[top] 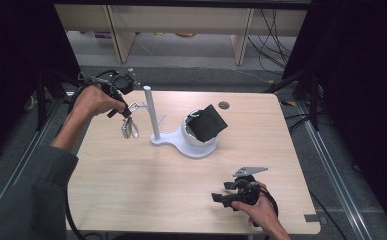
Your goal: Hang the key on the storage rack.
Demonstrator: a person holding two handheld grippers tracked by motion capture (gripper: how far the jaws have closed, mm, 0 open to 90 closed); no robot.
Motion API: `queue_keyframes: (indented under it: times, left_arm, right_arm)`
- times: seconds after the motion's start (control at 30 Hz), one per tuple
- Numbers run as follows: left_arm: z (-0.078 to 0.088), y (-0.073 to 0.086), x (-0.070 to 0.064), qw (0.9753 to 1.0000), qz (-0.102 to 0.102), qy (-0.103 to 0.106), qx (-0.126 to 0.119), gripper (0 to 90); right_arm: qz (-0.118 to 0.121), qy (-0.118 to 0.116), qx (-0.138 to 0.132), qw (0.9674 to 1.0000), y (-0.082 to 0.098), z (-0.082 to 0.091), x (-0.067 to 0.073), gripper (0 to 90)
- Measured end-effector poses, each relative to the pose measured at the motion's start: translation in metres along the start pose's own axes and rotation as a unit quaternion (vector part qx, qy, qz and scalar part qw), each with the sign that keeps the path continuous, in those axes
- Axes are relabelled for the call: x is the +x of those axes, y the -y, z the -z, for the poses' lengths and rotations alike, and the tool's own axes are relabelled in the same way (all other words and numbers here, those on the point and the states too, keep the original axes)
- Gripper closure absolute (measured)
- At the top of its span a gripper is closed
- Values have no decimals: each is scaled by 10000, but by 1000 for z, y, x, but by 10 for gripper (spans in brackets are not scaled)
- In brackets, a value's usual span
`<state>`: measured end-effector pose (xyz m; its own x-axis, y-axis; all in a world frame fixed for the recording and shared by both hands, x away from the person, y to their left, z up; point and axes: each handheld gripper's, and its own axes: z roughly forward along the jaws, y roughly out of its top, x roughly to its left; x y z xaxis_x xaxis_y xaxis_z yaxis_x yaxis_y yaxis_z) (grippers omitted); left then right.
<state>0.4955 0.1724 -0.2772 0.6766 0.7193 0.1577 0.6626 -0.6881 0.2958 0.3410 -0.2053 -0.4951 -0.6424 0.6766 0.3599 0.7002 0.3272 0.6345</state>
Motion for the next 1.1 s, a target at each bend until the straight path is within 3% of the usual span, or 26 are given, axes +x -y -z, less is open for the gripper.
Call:
queue_keyframes:
  times: [0.03, 0.1, 0.33, 0.4, 0.53, 0.7, 0.8, 1.1]
  left_arm:
    - [-1, -2, 0, 10000, 17, -23, 3, 753]
    - [-3, -5, 2, 10000, 55, 12, 15, 753]
    - [-11, -11, 6, 9999, 132, -6, 18, 752]
    - [-13, -12, 5, 9999, 95, 84, 38, 752]
    - [-18, -13, 5, 9999, 113, 46, 28, 752]
    - [-24, -13, 4, 9999, 128, 100, 15, 751]
    - [-26, -15, 4, 9999, 79, 88, 12, 750]
    - [-32, -18, 0, 9999, 103, 52, 14, 744]
  right_arm:
    - [121, -48, -59, 9999, 0, -1, -2, 276]
    - [32, 12, 13, 10000, 0, -1, 0, 276]
    - [35, -106, -22, 9999, 0, -1, -2, 275]
    - [-24, -95, 4, 10000, 0, -1, -1, 275]
    - [77, -84, -23, 9999, 0, -2, -2, 275]
    - [-35, -34, 43, 10000, 0, -1, 1, 273]
    - [85, -64, -11, 9999, 1, -2, -1, 272]
    - [67, -44, 27, 10000, 0, -1, -1, 272]
